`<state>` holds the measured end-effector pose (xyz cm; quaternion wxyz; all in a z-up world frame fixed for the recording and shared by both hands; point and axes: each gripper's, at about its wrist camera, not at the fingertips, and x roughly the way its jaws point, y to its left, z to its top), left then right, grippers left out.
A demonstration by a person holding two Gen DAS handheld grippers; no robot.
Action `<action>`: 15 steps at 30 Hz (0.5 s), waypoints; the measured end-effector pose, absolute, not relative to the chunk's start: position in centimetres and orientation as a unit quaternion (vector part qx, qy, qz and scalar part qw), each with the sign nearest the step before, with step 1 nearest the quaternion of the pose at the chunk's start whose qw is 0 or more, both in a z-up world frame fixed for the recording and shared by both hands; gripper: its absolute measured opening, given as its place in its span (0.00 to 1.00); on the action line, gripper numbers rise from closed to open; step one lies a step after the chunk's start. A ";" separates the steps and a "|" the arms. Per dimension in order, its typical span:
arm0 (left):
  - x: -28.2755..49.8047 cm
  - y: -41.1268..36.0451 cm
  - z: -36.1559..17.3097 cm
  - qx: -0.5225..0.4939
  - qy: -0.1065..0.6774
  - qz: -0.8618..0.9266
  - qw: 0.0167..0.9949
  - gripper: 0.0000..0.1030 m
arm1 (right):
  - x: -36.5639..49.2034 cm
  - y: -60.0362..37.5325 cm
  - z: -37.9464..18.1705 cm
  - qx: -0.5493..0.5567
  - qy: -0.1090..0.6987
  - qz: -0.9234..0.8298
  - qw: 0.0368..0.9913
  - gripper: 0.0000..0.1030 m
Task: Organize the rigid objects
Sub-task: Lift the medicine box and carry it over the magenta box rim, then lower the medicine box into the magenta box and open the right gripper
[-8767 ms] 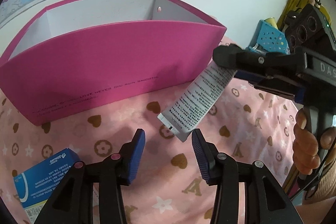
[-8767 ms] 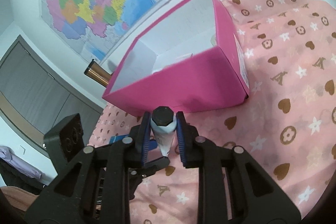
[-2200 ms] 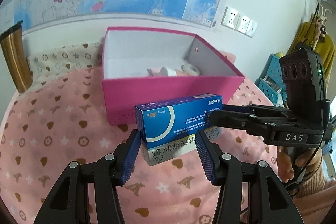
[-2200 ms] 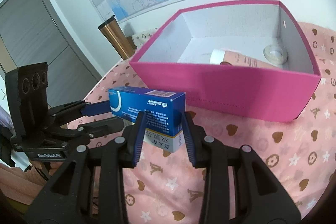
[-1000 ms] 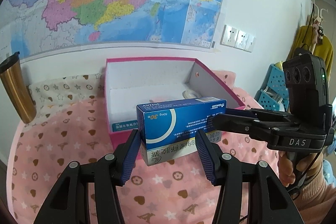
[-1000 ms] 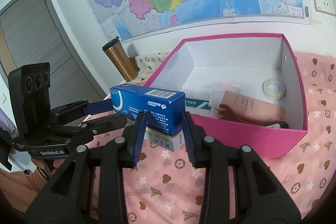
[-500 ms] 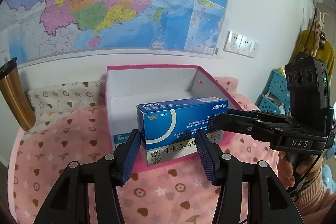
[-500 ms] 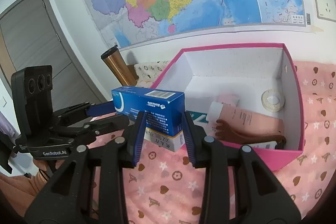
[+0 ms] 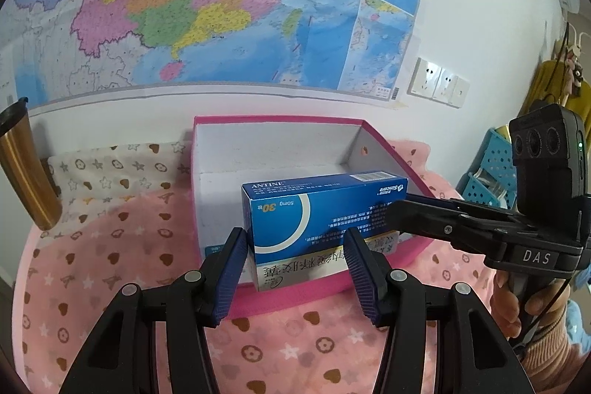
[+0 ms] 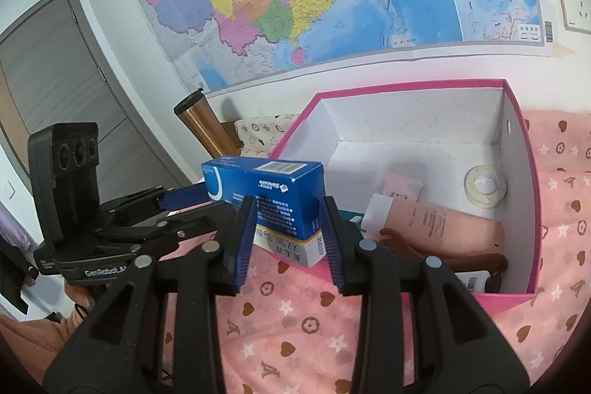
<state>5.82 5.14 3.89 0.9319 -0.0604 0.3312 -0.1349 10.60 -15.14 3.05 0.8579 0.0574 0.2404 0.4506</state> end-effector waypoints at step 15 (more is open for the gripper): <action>7.0 5.2 3.1 -0.057 0.351 -0.129 0.926 0.52 | 12.6 -14.9 2.0 0.081 0.267 0.452 0.847 0.37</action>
